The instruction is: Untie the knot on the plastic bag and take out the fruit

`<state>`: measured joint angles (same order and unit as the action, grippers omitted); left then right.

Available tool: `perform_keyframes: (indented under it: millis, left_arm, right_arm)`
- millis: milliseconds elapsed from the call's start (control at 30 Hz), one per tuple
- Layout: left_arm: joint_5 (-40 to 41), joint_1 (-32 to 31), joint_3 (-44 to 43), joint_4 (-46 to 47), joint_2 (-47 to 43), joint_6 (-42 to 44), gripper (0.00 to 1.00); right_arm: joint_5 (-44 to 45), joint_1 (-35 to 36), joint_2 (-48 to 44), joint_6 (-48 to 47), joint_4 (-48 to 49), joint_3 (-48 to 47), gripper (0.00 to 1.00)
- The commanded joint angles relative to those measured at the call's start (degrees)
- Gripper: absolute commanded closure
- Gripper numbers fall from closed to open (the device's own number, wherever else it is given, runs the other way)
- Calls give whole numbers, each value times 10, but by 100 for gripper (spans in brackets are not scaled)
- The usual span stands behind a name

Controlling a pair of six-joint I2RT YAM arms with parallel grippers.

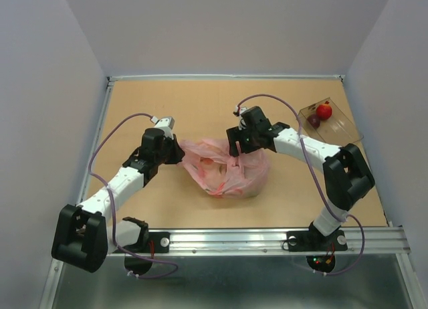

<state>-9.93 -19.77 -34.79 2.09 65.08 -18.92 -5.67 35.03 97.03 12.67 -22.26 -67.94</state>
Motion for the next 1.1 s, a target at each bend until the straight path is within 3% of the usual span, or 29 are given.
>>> perform_keyframes:
  millis: [0,67,100,167,467,667,800,967,1067]
  left_arm:
    - [-11,-4,-11,20,3,7,100]
    - [-11,-9,-10,20,5,7,100]
    - [-12,-10,-11,20,5,6,100]
    - [-19,-12,-11,23,8,5,100]
    - [-5,-47,-22,50,0,-26,100]
    - [74,-61,3,85,-73,-61,100]
    - [147,-61,39,93,-120,-95,100]
    - [155,-61,67,89,-140,-131,100]
    - [153,-60,71,79,-138,-140,100]
  right_arm:
    - [39,7,7,5,-1,4,34]
    - [20,7,10,3,-1,3,53]
    - [17,10,9,0,-1,1,74]
    - [21,18,0,-4,-8,-13,98]
    - [16,92,-62,-19,-54,-130,99]
    - [0,152,-97,-5,-67,-138,99]
    - [86,153,-131,2,-67,-106,100]
    - [238,151,-147,1,-69,-90,99]
    - [207,150,-149,8,-69,-116,99]
